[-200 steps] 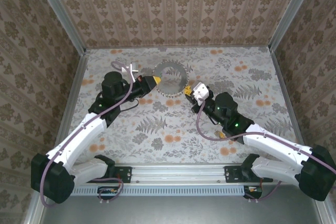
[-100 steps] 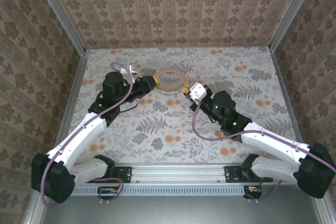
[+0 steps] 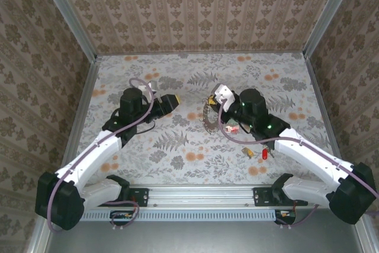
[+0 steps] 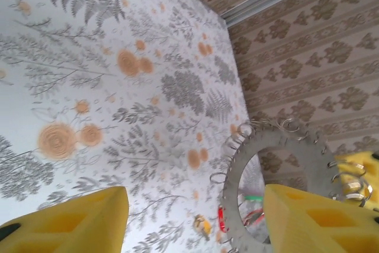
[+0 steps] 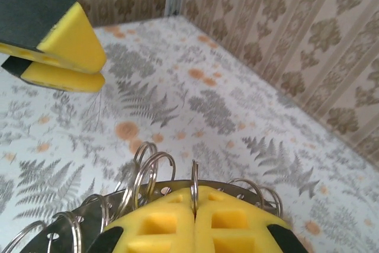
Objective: Put the keys on the keyring
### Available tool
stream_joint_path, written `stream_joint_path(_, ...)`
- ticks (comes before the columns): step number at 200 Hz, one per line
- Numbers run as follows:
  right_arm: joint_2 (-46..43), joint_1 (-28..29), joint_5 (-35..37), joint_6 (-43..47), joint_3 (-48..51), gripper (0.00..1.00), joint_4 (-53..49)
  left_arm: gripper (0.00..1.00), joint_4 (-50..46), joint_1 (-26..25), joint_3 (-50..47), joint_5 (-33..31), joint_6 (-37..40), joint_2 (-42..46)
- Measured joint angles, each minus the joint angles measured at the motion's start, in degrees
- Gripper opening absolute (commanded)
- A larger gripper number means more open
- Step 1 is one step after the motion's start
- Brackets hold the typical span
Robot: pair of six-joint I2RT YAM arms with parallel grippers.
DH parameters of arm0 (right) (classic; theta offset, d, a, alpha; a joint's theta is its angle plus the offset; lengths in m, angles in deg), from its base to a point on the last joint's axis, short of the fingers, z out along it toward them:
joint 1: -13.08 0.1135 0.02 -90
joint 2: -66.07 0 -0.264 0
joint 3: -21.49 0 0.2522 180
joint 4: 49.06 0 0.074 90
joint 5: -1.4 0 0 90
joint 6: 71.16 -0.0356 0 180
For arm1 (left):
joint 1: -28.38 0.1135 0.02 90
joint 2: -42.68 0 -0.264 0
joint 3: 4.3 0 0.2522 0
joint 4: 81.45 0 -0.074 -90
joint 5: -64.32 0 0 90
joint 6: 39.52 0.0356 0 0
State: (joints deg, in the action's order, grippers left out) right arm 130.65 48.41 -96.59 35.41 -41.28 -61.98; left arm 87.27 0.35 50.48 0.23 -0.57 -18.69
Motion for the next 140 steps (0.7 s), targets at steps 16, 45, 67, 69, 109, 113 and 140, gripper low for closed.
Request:
stream_joint_path(16, 1.9, -0.3, -2.6, 1.7, -2.6, 0.0, -4.6, 0.67, -0.5, 0.0, -1.7, -0.7, 2.2, 1.7)
stream_joint_path(45, 5.3, 0.4, -4.4, 7.3, -6.2, 0.0, -11.4, 0.69, -0.9, 0.0, -2.1, -2.9, 10.0, 5.4)
stream_joint_path(67, 7.9, 4.5, 1.7, 14.0, -7.2, 0.0, -13.0, 0.69, -0.8, 0.0, -2.6, -6.0, 17.6, 9.0)
stream_joint_path(69, 8.2, 5.2, 2.9, 14.7, -7.2, 0.0, -12.9, 0.69, -0.7, 0.0, -2.7, -6.4, 18.3, 9.4)
stream_joint_path(109, 12.3, 14.4, 15.8, 28.0, -5.4, 0.0, -10.1, 0.69, 2.0, 0.0, -7.4, -11.8, 28.9, 14.4)
stream_joint_path(113, 12.7, 15.0, 16.9, 28.9, -5.3, 0.0, -9.8, 0.69, 2.2, 0.0, -7.8, -12.3, 29.6, 14.5)
stream_joint_path(140, 14.5, 18.4, 21.4, 33.0, -5.2, 0.0, -9.3, 0.69, 2.4, 0.0, -9.0, -14.2, 33.2, 14.6)
